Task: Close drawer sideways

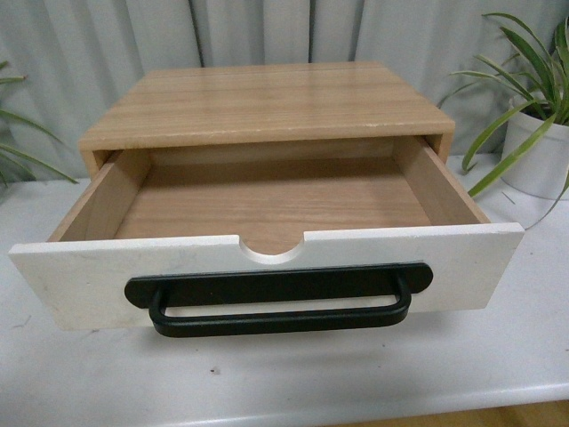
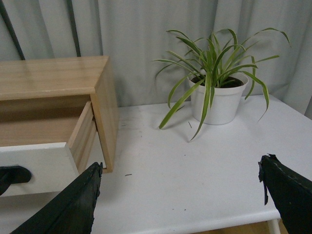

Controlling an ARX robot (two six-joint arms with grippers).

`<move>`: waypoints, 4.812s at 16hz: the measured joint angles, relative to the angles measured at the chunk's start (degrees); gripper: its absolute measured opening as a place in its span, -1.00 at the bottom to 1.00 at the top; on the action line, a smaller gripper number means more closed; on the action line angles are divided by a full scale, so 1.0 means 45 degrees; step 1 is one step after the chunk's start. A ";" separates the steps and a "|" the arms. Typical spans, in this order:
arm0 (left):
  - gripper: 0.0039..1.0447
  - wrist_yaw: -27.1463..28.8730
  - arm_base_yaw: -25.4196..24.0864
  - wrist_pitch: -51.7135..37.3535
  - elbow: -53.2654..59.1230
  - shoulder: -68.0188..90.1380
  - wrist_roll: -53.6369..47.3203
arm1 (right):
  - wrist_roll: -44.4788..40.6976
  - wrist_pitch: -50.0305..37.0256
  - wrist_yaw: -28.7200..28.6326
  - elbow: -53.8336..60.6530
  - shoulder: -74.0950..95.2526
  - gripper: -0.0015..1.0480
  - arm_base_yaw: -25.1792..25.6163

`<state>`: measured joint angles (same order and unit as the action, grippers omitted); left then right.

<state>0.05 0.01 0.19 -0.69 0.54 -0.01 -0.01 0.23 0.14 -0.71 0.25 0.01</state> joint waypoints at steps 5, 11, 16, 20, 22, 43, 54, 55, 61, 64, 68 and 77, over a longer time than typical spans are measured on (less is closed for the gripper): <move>0.88 -0.0005 0.0000 0.0000 0.0000 0.0000 0.0000 | 0.0000 0.0000 0.0005 0.0000 0.0000 0.88 0.0000; 0.88 -0.0005 0.0000 0.0000 0.0000 0.0000 0.0000 | 0.0000 0.0000 0.0005 0.0000 0.0000 0.88 0.0000; 0.88 0.0000 0.0000 0.0005 0.0000 0.0000 0.0000 | 0.0000 0.0000 0.0005 0.0000 0.0000 0.88 0.0000; 0.88 0.0680 0.3813 0.0573 -0.0146 0.1234 -0.2424 | 0.1695 0.3881 0.2351 -0.2565 0.4575 0.88 -0.4075; 0.88 0.0112 0.4629 0.0690 -0.0117 0.1763 -0.5688 | -0.0204 0.3759 0.2497 -0.3444 0.7014 0.88 -0.7019; 0.88 -0.2458 0.2307 -1.0069 -0.4031 1.9127 -1.4110 | -0.8539 -0.2608 0.0821 -0.9476 2.0458 0.88 -0.6373; 0.88 -0.2084 0.1705 -0.9369 -0.5659 1.9584 -1.2818 | -0.8116 -0.3152 0.0733 -1.0841 2.1643 0.87 -0.5421; 0.88 -0.2089 0.1613 -0.8718 -0.4809 1.7758 -1.1778 | -0.7665 -0.3118 0.0578 -0.9724 2.0283 0.87 -0.5425; 0.88 -0.2181 -0.0933 -0.2011 -0.2302 0.6873 -0.6169 | -0.3876 -0.1865 0.2599 -0.4260 1.1910 0.87 -0.5931; 0.88 -0.3774 -0.4012 0.0015 -0.1350 0.3249 -0.2812 | -0.2074 -0.1112 0.4279 -0.2890 0.8558 0.87 -0.6003; 0.84 -0.4129 -0.4318 -0.0277 -0.1175 0.3104 -0.1365 | -0.1569 -0.1141 0.4376 -0.2895 0.8612 0.87 -0.6003; -0.96 -0.0282 0.0160 -0.0005 -0.0005 0.0005 -0.0073 | -0.0223 -0.4643 0.2647 -0.0248 0.4983 -0.81 -0.2633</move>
<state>-1.21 0.73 0.16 -0.71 0.56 -0.34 -1.02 -20.67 12.05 -1.83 22.68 -11.84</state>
